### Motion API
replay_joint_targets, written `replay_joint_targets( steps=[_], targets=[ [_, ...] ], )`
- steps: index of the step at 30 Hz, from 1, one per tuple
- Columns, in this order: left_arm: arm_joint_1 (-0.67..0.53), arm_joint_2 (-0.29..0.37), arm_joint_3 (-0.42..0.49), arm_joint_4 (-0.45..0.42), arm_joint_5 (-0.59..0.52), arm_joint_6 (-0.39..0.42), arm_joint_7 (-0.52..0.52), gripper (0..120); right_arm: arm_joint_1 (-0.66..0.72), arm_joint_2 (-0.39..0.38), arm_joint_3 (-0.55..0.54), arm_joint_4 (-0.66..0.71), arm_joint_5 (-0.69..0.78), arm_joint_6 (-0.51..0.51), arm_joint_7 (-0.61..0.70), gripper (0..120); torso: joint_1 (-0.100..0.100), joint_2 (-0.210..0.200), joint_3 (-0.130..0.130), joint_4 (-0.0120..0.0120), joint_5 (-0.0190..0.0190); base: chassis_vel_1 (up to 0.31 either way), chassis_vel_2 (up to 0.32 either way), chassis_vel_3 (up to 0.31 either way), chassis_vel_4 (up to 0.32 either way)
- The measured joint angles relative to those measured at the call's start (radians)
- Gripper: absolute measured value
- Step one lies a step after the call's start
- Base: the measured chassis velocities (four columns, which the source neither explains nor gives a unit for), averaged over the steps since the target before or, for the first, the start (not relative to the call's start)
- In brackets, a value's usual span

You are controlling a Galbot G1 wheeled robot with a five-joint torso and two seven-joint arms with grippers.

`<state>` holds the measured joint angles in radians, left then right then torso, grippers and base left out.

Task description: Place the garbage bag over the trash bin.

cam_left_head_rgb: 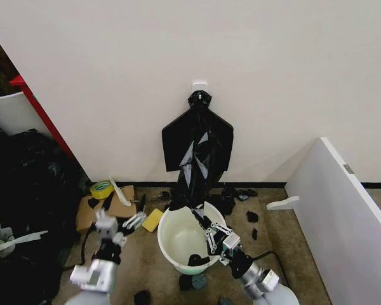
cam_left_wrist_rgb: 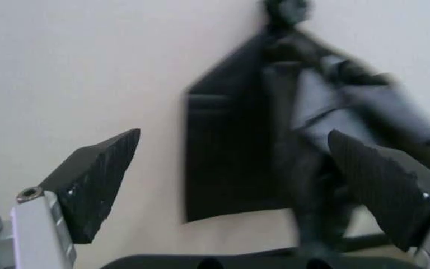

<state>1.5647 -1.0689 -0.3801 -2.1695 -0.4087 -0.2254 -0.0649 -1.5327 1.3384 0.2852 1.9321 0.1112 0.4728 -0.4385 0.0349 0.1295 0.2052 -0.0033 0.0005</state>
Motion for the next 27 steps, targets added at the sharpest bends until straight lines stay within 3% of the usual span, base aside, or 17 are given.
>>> replay_joint_targets(
  steps=[3,7,10,21,27],
  targets=[
    [-0.097,0.105,0.065,-0.006,-0.121,0.047,0.018,99,0.010,0.000,-0.009,-0.002,-0.013,-0.001,0.003,0,0.000,0.000,0.000,-0.0007,0.0000,0.000,0.000,0.000,0.000],
    [-0.151,0.135,0.091,0.001,-0.173,0.075,0.021,99,0.039,-0.009,-0.036,-0.014,-0.013,-0.012,0.004,0,0.000,0.000,0.000,0.0007,0.0003,0.000,0.000,0.000,0.000],
    [-0.236,0.152,0.154,0.042,-0.217,0.096,0.018,99,0.046,-0.006,-0.041,-0.016,-0.012,-0.018,0.005,0,0.000,0.000,0.000,-0.0001,0.0001,0.000,0.000,0.000,0.000],
    [-0.410,0.123,0.310,0.150,-0.282,0.114,0.000,93,0.041,0.004,-0.028,-0.004,-0.011,-0.030,0.006,0,0.000,0.000,0.000,0.0000,0.0003,0.000,0.000,0.000,0.000],
    [-0.487,0.087,0.352,0.183,-0.308,0.123,-0.015,68,0.031,-0.001,-0.015,0.005,-0.006,-0.031,0.007,0,0.000,0.000,0.000,-0.0001,0.0004,0.000,0.000,0.000,0.000]
  ],
)
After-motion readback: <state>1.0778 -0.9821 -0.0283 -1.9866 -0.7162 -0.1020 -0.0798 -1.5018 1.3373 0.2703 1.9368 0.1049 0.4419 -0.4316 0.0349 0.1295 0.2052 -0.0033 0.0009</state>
